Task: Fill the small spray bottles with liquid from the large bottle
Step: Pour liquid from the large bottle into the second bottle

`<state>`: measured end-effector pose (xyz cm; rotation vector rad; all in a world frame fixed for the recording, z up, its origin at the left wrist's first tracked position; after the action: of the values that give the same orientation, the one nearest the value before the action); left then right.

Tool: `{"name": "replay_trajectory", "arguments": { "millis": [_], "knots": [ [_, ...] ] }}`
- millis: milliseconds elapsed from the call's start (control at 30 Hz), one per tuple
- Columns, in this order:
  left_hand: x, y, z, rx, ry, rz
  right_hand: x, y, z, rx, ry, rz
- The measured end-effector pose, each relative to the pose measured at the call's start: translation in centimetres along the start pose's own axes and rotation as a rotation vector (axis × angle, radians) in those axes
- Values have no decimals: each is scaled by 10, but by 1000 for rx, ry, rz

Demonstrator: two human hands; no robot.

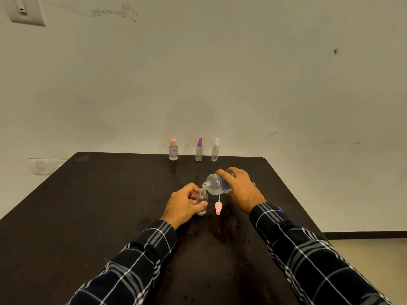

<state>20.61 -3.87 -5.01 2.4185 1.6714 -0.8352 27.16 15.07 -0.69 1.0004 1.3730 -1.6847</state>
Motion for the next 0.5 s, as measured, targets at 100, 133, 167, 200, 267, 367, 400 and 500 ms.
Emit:
{"name": "replay_trajectory", "arguments": {
  "millis": [100, 133, 167, 200, 267, 367, 400, 500],
  "knots": [
    [0, 0, 2, -3, 16, 4, -1, -2, 0, -16, 22, -2],
    [0, 0, 1, -1, 20, 3, -1, -2, 0, -21, 31, -7],
    [0, 0, 1, 1, 21, 1, -2, -2, 1, -26, 41, -12],
    [0, 0, 1, 2, 19, 1, -2, -2, 1, -31, 51, -16],
    [1, 0, 1, -3, 20, 6, -2, -2, 1, -36, 64, -16],
    [1, 0, 1, -4, 20, 7, -4, -2, 2, -42, 79, -19],
    [1, 0, 1, -1, 17, 5, -4, -2, 3, -46, 86, -21],
    [1, 1, 0, 0, 6, 5, -6, -2, 4, -53, 94, -25]
  ]
}}
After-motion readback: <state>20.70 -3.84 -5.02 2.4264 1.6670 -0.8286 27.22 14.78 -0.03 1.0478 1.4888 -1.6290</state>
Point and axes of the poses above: each hand's wrist, its own y-axis away from the middle knuckle, its own x-axis out of the palm, z = x × y, the point moved 5 cm from there along -y, towards the middle knuckle, and after that the axes turned 11 degrees about -z, right-handed, at the moved point
